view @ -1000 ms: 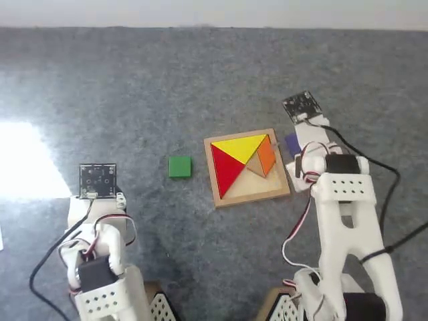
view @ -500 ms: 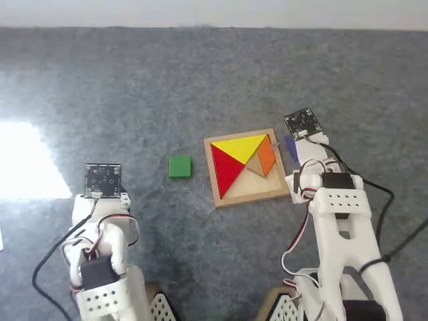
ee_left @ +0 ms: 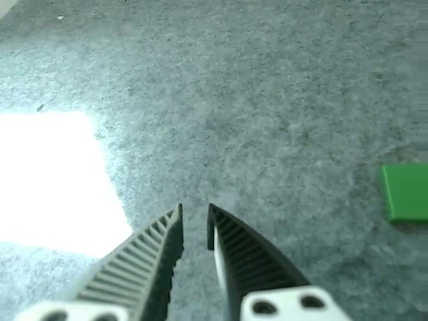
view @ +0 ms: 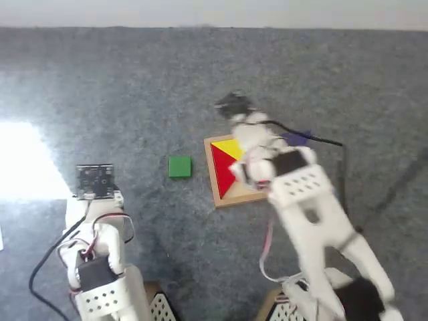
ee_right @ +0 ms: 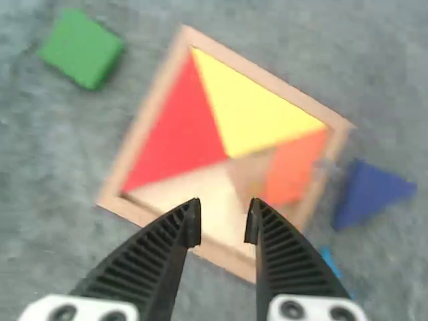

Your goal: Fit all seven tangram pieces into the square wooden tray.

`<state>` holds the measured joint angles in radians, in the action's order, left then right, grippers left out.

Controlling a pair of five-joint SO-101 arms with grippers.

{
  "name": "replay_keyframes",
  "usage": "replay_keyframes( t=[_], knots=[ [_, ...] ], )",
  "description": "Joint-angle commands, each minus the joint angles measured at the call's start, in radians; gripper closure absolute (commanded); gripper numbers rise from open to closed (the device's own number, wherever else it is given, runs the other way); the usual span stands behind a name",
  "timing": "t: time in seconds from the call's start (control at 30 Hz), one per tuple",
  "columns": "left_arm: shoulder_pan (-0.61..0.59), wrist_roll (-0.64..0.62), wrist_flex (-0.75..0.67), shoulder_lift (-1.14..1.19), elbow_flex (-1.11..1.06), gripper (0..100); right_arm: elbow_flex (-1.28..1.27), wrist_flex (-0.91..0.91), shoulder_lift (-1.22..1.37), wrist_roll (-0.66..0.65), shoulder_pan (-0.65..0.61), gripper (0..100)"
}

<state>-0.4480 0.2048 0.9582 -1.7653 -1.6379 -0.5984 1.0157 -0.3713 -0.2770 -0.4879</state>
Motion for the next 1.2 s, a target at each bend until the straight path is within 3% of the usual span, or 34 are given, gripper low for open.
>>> replay_keyframes(
  t=[0.0,0.13,0.23,0.4,0.73,0.83,0.97,1.17],
  knots=[
    [-0.023,-0.012,-0.037,-0.006,0.012,94,0.213,-0.05,0.237,0.101,-0.142,84.8],
    [-0.023,-0.012,-0.04,-0.006,0.007,94,0.391,-0.099,0.473,0.285,-0.17,76.0],
    [-0.021,-0.012,-0.037,-0.006,0.007,94,0.508,-0.101,0.616,0.353,-0.202,71.0],
    [-0.021,-0.012,-0.037,-0.006,0.007,94,0.671,-0.097,0.785,0.5,-0.275,69.6],
    [-0.02,-0.012,-0.037,-0.006,0.007,94,0.798,-0.062,0.862,0.511,-0.395,69.6],
    [-0.02,-0.012,-0.037,-0.006,0.007,94,0.798,-0.062,0.895,0.517,-0.387,69.6],
    [-0.02,-0.012,-0.037,-0.006,0.007,94,0.802,-0.07,0.954,0.629,-0.351,69.6],
    [-0.02,-0.012,-0.035,-0.006,0.007,94,0.876,-0.047,1.013,0.64,-0.346,69.6]
  ],
)
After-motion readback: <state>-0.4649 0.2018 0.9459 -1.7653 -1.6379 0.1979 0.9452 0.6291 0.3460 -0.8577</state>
